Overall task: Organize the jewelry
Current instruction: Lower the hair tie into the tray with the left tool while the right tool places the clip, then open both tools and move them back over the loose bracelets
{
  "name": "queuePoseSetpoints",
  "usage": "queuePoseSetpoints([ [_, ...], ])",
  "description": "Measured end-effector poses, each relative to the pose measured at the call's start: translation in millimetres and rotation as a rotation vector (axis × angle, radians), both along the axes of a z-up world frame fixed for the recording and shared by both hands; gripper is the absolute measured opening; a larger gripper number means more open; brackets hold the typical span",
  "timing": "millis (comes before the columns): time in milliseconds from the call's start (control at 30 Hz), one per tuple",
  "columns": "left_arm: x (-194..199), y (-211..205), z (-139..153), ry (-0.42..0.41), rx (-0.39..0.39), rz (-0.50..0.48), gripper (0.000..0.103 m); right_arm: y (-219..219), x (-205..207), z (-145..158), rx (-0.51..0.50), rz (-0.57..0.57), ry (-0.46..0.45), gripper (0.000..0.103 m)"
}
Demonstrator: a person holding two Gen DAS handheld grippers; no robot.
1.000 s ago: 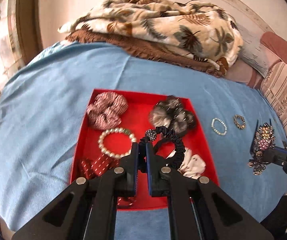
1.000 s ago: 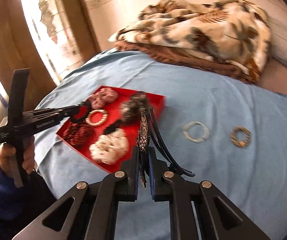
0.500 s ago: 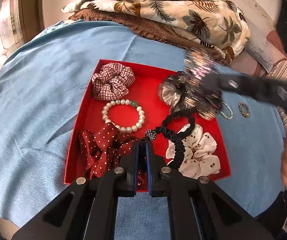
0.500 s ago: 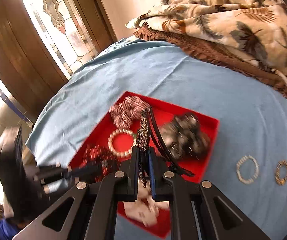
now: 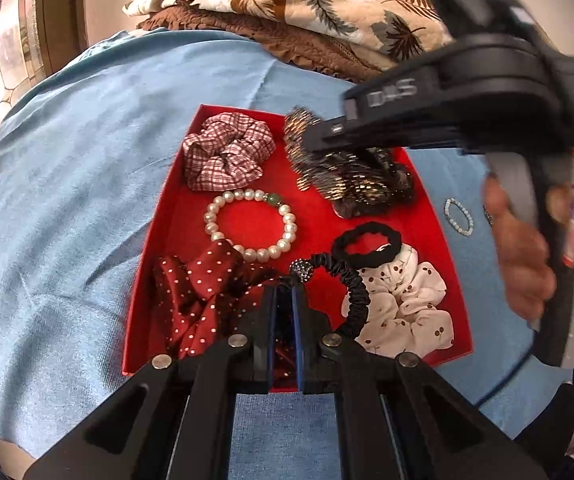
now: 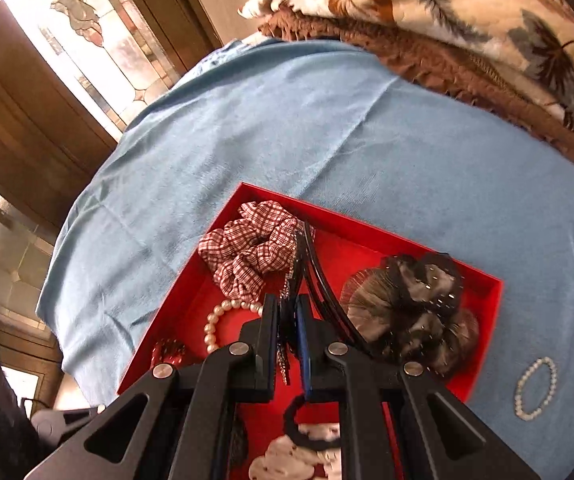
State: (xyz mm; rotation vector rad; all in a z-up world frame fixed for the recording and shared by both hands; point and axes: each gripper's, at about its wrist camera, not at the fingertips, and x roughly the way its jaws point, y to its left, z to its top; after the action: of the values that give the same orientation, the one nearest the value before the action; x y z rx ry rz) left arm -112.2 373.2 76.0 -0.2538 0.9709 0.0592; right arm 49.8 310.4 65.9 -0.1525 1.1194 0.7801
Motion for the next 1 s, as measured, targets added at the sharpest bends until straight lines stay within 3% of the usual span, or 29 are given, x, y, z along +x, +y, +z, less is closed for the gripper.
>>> queuePoseSetpoints([
  [267, 0, 2, -3, 0.008, 0.026, 0.027, 0.007, 9, 5, -15, -0.013, 0.011, 0.019, 0.012],
  [433, 0, 0, -1, -0.002, 0.046, 0.023, 0.011, -1, 9, -15, 0.048, -0.021, 0.044, 0.015],
  [467, 0, -1, -1, -0.006, 0.058, 0.019, 0.014, -4, 9, -14, 0.059, -0.024, 0.051, 0.016],
  [600, -2, -8, 5, -0.036, 0.111, 0.014, 0.045, -15, 10, -3, 0.103, -0.039, 0.048, 0.028],
  [733, -4, -10, 11, -0.064, 0.126, 0.015, 0.052, -28, 7, 14, 0.146, -0.056, 0.034, 0.033],
  [1000, -4, -20, 13, -0.067, 0.212, 0.022, 0.053, -64, -5, 41, 0.185, -0.102, -0.015, 0.035],
])
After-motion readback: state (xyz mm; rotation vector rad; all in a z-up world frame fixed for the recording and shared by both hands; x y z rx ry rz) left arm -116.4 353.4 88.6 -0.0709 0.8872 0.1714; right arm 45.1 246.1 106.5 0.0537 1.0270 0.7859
